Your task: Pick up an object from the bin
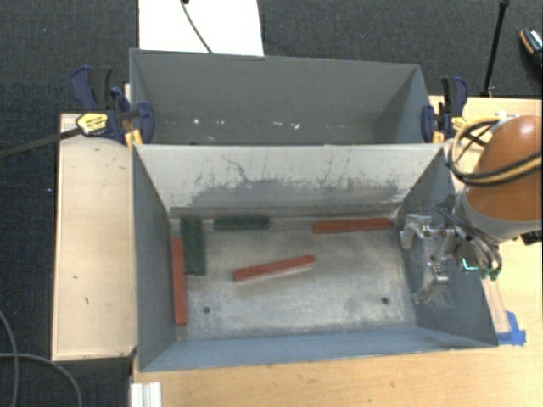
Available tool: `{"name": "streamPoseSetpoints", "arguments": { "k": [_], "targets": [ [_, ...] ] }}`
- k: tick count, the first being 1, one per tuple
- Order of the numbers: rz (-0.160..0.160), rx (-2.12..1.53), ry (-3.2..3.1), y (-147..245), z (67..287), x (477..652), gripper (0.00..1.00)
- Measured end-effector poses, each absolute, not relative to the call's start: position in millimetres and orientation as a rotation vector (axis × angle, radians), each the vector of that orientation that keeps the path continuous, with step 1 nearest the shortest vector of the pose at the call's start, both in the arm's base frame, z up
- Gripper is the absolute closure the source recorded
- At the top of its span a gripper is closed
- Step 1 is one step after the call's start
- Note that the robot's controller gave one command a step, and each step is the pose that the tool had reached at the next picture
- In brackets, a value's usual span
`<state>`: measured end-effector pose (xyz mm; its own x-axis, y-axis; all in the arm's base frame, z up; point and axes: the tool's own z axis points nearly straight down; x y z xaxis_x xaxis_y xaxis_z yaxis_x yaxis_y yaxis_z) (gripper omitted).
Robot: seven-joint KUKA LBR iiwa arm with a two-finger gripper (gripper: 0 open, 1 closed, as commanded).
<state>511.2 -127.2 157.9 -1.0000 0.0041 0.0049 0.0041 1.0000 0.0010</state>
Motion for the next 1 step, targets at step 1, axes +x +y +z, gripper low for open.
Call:
{"name": "streamPoseSetpoints", "arguments": {
  "k": [1],
  "targets": [
    [-0.008, 0.027, -3.138, -51.8, 66.2, 544.0, 0.0]
  ]
}}
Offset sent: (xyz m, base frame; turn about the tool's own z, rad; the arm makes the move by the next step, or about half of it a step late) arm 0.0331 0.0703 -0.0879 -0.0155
